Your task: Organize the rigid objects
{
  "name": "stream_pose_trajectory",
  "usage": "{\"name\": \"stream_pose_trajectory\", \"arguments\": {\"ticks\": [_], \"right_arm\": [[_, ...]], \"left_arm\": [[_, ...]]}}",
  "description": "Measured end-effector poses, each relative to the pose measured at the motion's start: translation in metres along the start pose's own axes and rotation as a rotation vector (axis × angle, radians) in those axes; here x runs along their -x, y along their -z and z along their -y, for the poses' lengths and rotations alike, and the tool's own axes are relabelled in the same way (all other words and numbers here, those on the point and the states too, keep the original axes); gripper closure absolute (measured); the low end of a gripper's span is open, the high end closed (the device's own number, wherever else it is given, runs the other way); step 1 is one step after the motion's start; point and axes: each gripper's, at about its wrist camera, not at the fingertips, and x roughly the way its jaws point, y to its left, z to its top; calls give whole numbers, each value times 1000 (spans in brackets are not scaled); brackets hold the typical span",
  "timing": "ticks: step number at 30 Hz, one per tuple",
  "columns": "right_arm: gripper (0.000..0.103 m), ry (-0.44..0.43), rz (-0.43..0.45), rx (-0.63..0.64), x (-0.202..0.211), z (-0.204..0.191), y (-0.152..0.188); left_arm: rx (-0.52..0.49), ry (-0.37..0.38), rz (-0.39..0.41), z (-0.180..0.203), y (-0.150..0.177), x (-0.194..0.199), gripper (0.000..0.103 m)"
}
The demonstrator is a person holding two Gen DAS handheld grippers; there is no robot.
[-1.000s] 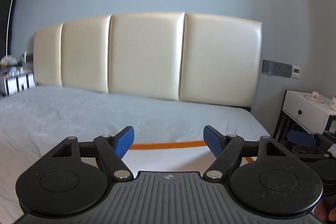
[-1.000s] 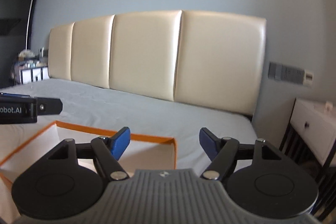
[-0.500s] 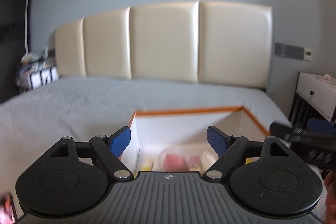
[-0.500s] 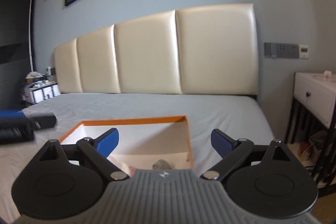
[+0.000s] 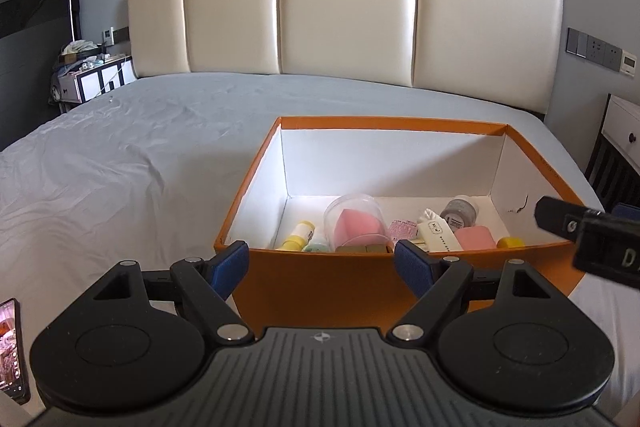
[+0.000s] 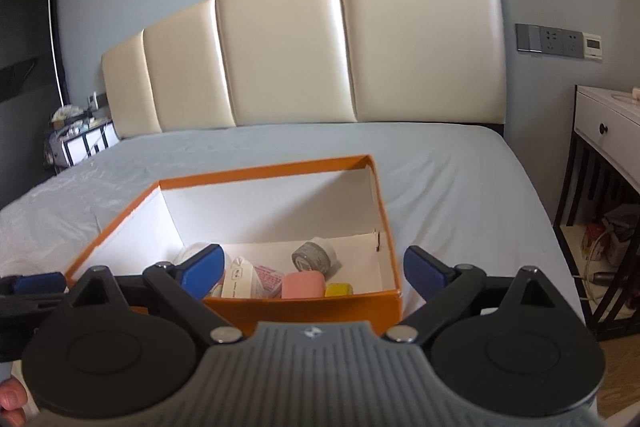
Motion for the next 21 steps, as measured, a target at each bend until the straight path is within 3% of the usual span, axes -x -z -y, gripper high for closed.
{"name": "stream_pose_trajectory", "arguments": {"ticks": [7,21], "right_arm": [[8,-5,-16,91,-5,-14,4],[8,6,-38,78,-12,-13,0]], "left_arm": [[27,-1,-4,-6,0,1,7],[26,-16,-4,-6,-1,2,7]]}}
